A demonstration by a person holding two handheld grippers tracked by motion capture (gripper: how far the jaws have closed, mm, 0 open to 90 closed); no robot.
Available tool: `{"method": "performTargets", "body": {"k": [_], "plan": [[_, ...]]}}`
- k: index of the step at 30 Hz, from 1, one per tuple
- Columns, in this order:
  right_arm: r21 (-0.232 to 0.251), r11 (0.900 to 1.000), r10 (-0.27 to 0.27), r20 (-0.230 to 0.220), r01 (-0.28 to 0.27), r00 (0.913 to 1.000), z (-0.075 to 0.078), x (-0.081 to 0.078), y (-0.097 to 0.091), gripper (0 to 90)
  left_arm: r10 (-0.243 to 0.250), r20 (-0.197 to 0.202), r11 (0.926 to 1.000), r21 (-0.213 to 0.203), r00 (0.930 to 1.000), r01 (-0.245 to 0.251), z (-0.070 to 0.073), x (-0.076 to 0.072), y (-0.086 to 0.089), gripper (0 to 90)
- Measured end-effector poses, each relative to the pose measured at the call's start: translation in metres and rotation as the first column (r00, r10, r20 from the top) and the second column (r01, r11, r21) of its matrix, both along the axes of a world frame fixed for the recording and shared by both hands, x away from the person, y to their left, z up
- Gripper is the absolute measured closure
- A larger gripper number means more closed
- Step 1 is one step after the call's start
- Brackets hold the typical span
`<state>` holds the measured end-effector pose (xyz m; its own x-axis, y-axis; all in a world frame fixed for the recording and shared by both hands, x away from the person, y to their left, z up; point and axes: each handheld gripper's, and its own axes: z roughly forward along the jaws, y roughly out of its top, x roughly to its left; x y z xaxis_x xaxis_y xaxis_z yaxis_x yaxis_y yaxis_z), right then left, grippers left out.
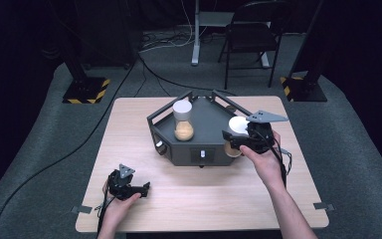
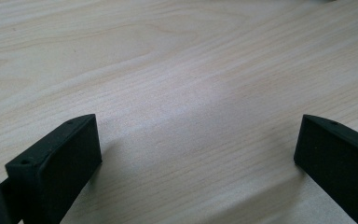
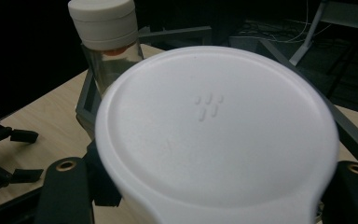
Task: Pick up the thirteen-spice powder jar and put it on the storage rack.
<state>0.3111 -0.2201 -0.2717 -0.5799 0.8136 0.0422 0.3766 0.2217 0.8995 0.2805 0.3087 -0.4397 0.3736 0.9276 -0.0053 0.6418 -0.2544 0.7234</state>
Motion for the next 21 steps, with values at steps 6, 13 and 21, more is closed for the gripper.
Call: {"method": "performTargets", "body": {"k": [6, 13, 21], "plan": [[-0.011, 0.9997, -0.02, 0.004, 0.02, 0.9998, 0.007, 0.012, 0.005, 29.7, -0.001, 0.0, 1.0, 0.0, 1.0, 0.001, 0.0, 0.0, 0.0, 0.0], [-0.033, 0.9989, -0.033, 0.006, 0.034, 0.9994, 0.01, 0.028, 0.013, 29.7, -0.001, 0.0, 1.0, 0.0, 1.0, 0.001, 0.0, 0.0, 0.0, 0.0], [-0.028, 0.9978, -0.06, -0.003, 0.06, 0.9982, 0.004, 0.047, 0.02, 29.6, -0.004, 0.0, 1.0, 0.0, 1.0, 0.004, 0.0, 0.0, 0.001, 0.0]]}}
